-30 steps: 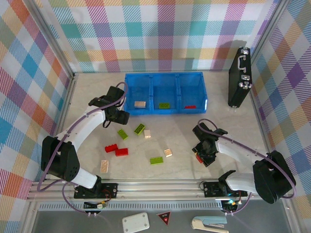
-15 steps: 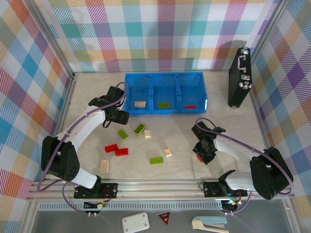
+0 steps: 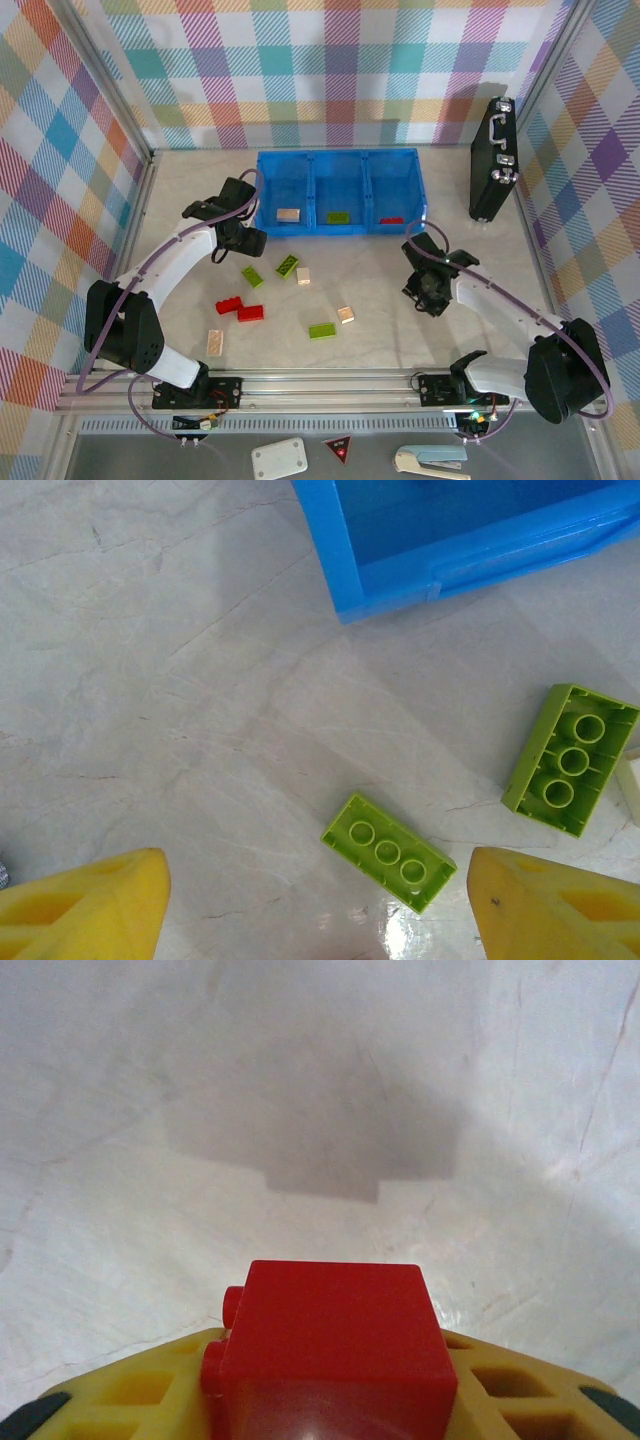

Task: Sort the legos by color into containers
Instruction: Pick up the lego from the bottom-right of the table, then place the lego in the container.

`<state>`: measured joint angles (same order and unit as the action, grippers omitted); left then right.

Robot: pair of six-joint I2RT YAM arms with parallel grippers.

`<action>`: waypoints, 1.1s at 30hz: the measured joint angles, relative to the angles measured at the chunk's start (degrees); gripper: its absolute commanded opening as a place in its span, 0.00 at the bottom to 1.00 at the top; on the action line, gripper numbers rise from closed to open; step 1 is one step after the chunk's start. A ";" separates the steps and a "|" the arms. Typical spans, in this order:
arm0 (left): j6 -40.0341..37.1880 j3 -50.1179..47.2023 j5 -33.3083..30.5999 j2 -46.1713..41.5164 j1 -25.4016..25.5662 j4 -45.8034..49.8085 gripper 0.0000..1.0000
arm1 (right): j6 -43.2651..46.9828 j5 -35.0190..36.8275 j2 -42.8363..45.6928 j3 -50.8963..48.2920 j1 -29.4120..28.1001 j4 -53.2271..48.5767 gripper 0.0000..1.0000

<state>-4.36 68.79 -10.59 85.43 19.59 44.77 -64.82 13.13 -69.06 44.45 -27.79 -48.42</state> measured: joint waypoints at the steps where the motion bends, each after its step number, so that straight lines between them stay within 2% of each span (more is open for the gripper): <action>1: 0.00 0.00 0.00 0.00 -0.04 -0.02 0.78 | 1.84 0.63 -0.13 1.07 0.35 -0.33 0.44; 6: 0.00 0.00 -0.02 0.00 -0.42 -0.17 0.78 | 10.84 3.15 -3.52 7.82 1.68 -1.31 0.44; 15: 0.00 0.00 -0.04 -0.52 -0.68 -0.37 0.77 | 23.85 4.55 -16.87 22.16 2.40 -3.80 0.40; 21: 0.00 -0.15 -0.04 -1.86 -0.68 -1.44 0.78 | 31.04 4.33 -25.40 31.08 3.17 -4.39 0.41; 33: -0.02 -0.92 -0.04 -2.58 -0.68 -1.70 0.77 | 42.77 0.70 -41.66 51.69 8.48 -5.81 0.46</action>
<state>-4.38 67.88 -10.63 82.85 18.92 43.07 -22.04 13.82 -110.72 96.14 -19.31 -54.24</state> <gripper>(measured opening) 0.775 0.454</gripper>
